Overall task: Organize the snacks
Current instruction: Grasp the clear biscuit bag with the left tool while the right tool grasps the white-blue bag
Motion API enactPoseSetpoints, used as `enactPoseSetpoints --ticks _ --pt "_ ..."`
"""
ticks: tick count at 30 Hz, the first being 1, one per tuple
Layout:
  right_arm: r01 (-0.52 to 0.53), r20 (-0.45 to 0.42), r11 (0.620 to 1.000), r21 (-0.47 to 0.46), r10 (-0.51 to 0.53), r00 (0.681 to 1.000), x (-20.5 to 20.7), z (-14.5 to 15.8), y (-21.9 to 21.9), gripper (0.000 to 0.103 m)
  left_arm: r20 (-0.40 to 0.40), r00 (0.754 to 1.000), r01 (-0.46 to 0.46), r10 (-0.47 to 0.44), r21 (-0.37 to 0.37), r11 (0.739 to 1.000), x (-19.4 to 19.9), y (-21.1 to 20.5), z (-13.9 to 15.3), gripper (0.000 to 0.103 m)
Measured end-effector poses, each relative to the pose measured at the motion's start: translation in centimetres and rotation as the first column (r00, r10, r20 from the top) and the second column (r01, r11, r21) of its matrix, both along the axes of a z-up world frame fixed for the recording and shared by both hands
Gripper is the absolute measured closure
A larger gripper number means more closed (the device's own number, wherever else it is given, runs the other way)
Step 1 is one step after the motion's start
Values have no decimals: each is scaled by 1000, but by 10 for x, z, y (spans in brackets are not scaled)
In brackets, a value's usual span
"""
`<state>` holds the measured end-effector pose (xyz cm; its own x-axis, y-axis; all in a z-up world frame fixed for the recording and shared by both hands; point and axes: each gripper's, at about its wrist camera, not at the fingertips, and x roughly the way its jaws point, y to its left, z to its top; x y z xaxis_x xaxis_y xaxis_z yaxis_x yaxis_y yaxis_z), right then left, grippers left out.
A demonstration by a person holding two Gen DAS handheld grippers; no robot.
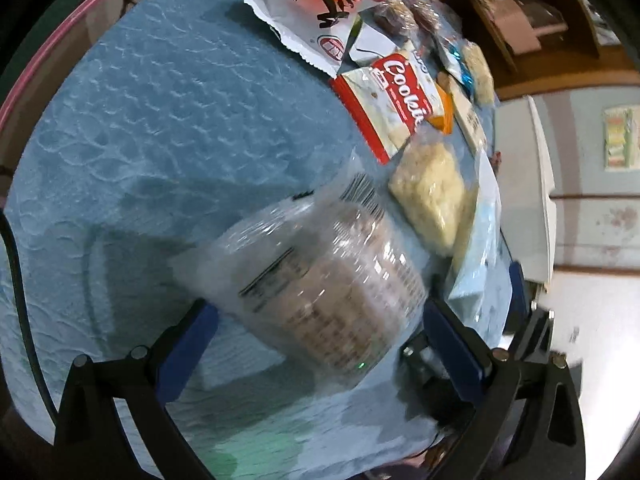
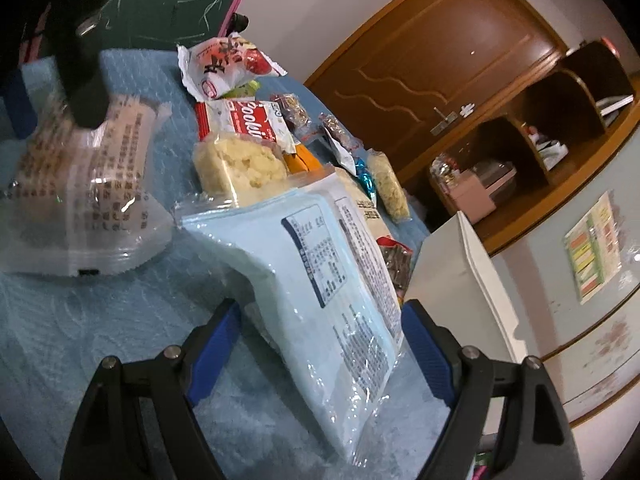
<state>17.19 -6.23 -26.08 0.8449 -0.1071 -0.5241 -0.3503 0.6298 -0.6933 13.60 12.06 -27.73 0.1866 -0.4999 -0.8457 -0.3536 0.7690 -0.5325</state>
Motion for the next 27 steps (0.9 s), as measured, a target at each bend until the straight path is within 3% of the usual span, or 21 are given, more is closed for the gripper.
enactPoseSetpoints --ticks 10,16,18,19,20,22,27 --pt "49 39 999 -10 -49 998 11 0 0 20 -185 983 18 24 223 975 52 -53 -3 0" --pt "47 37 999 -13 -46 998 11 -1 2 20 -318 948 125 -2 366 922 83 -95 -11 0" --pt "51 32 999 -10 -50 998 12 -2 3 21 -323 946 120 5 366 923 88 -101 -10 0" --pt "51 29 999 -9 -51 998 13 -2 3 25 -320 947 116 7 362 925 91 -105 -9 1" --pt "49 15 999 -14 -49 999 15 -3 3 41 -308 951 110 5 356 928 91 -107 -6 2" --pt "62 -15 997 -45 -63 998 19 -11 4 62 -283 959 106 -3 349 931 88 -107 0 7" --pt "68 41 997 -23 -67 997 17 -2 2 74 -213 976 119 -50 328 937 74 -109 11 13"
